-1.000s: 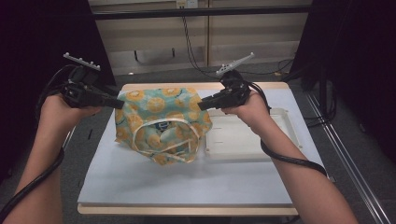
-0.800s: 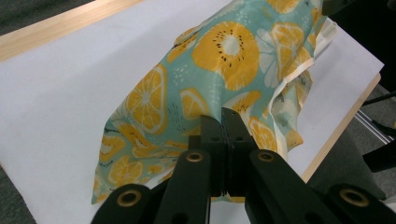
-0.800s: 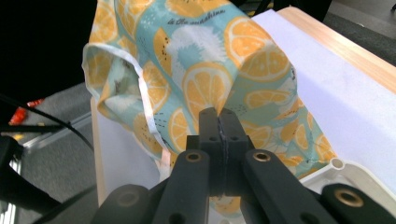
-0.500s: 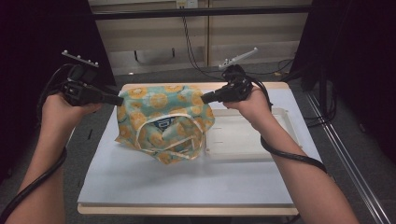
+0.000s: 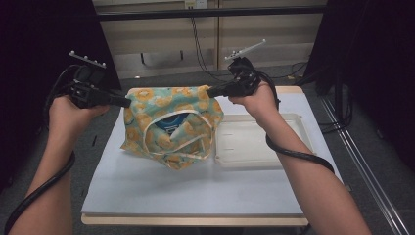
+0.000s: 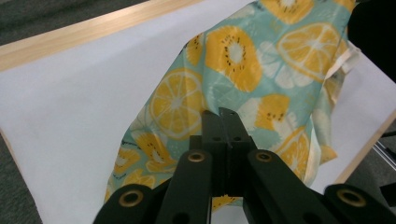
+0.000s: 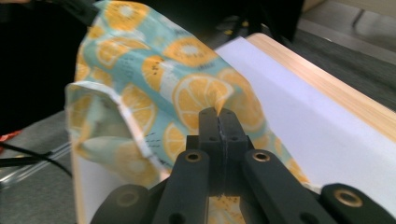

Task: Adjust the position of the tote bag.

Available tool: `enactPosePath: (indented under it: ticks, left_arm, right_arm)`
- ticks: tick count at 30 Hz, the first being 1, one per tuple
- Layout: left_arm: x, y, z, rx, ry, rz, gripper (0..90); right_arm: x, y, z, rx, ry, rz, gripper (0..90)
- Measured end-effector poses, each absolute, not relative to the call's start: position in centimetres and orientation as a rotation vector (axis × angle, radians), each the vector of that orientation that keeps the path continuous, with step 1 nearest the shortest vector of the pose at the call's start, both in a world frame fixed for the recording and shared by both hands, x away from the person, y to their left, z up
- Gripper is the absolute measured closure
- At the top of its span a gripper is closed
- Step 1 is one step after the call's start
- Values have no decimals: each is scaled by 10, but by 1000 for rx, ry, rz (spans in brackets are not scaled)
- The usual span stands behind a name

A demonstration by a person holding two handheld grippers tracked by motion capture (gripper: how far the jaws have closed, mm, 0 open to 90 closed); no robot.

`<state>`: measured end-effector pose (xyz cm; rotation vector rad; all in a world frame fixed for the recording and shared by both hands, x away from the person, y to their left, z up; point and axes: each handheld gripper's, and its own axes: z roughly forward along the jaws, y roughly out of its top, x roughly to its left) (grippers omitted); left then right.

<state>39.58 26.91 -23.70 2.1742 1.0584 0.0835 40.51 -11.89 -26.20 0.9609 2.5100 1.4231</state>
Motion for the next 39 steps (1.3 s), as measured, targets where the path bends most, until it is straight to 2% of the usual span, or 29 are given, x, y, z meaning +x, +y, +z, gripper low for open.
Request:
enactPosePath:
  ticks: [10,17,24,33,35,39]
  left_arm:
    - [400,271,-248,2227,1060,57,900]
    - [404,274,-262,2194,1077,14,900]
    - [398,270,-253,2172,1040,46,900]
    - [399,275,-255,2126,1045,21,900]
    - [399,275,-253,2130,1043,24,890]
    - [394,274,-245,2149,1040,68,799]
  right_arm:
    - [409,-102,-269,957,2525,1423,900]
    - [412,-99,-268,980,2503,1464,900]
    - [415,-94,-282,1016,2537,1425,900]
    - [414,-93,-295,1012,2571,1392,900]
    - [414,-93,-297,1015,2573,1384,900]
    - [413,-94,-298,1012,2578,1392,900]
